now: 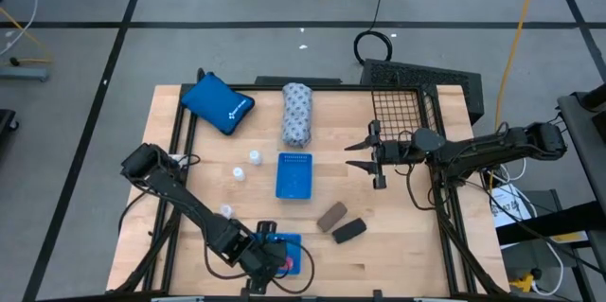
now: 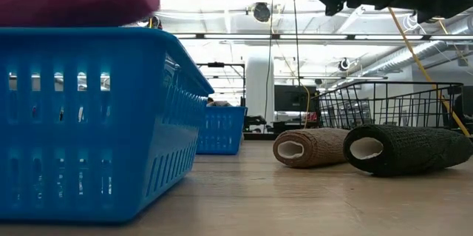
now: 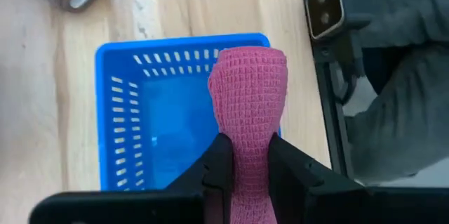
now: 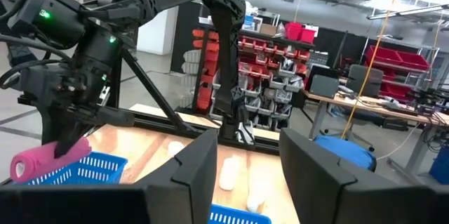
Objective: Pick & place medical supplies in basket/bin
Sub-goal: Put the pink bandage into the bottom blue basket
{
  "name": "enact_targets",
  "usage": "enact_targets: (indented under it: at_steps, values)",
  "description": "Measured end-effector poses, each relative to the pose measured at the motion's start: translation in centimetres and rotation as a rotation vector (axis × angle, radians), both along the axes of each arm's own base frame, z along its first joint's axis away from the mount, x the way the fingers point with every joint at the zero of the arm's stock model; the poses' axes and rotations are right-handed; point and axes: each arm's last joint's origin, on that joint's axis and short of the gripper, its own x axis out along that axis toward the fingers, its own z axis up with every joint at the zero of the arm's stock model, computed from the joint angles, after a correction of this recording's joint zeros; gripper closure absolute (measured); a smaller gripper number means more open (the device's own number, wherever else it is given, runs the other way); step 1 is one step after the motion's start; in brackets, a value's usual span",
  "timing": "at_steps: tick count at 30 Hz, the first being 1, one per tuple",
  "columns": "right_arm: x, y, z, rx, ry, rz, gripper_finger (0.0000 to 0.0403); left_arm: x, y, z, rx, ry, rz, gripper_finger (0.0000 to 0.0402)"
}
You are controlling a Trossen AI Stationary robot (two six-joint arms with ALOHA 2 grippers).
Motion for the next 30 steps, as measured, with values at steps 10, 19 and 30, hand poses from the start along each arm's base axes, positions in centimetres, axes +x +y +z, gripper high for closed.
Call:
enact_targets:
  at_steps: [10, 19, 30]
  values:
    - [0.1, 0.0, -0.4, 0.002, 0.039, 0.0, 0.0262, -0.3, 0.4, -0.2, 0.053, 0.035, -0.014, 0.0337]
    - [0.1, 0.0, -0.5, 0.002, 0.052, 0.0, 0.0264, 0.1, 1.8, -1.8, 0.072, 0.051, -0.001, 0.0337]
    - [0.1, 0.0, -0.5, 0.003, 0.052, -0.001, 0.0268, 0.7, 3.7, -3.7, 0.093, 0.055, 0.018, 0.0337]
